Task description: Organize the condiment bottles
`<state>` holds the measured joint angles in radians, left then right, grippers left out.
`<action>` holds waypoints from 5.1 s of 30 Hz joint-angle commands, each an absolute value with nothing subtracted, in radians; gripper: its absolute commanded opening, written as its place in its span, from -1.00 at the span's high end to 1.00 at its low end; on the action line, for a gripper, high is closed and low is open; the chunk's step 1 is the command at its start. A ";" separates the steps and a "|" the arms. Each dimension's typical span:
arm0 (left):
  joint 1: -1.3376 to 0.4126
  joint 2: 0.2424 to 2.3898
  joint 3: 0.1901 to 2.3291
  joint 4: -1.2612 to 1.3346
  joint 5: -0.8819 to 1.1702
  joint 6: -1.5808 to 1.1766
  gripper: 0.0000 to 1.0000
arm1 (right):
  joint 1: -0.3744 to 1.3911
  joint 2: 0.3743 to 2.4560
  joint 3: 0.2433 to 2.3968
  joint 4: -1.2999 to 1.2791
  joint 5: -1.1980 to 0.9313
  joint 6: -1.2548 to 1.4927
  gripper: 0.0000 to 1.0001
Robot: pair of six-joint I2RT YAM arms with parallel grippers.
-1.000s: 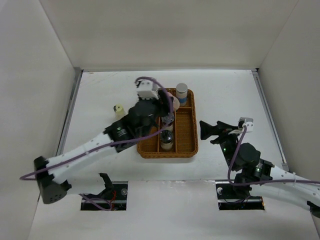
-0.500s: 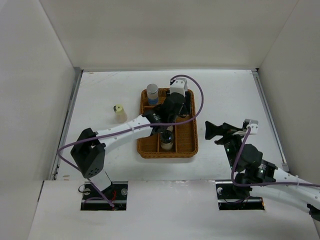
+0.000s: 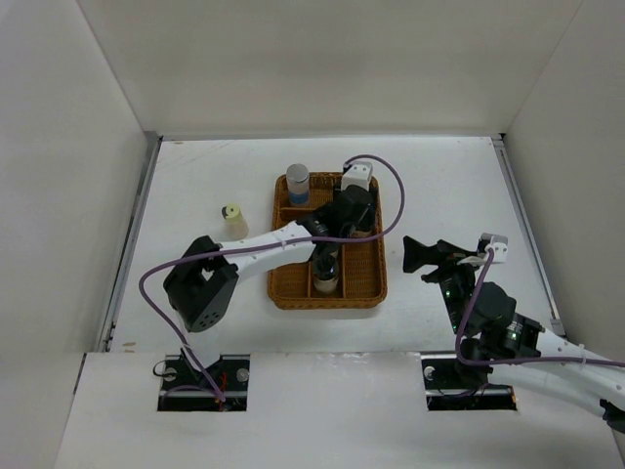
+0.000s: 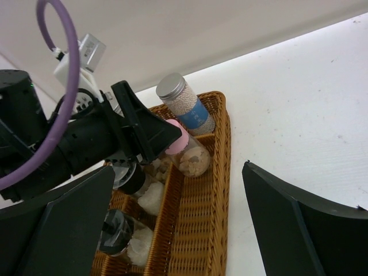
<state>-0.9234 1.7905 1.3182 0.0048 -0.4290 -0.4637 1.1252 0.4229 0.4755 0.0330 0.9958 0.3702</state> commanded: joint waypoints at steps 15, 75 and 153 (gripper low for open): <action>-0.895 1.850 1.347 0.069 -0.425 -0.522 0.15 | 1.121 0.396 0.474 0.032 1.014 0.374 -1.00; -0.291 1.371 0.985 -0.238 -0.557 -0.629 -0.47 | 0.636 0.693 0.594 0.075 0.607 0.354 -0.53; -0.714 1.508 0.893 0.106 -0.667 -0.545 -0.09 | 0.634 0.733 0.597 0.078 0.604 0.341 -0.60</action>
<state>-0.7204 1.5059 0.8536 0.0448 -0.6468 -0.5625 0.6395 0.7437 0.5888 0.0307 0.6056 0.3431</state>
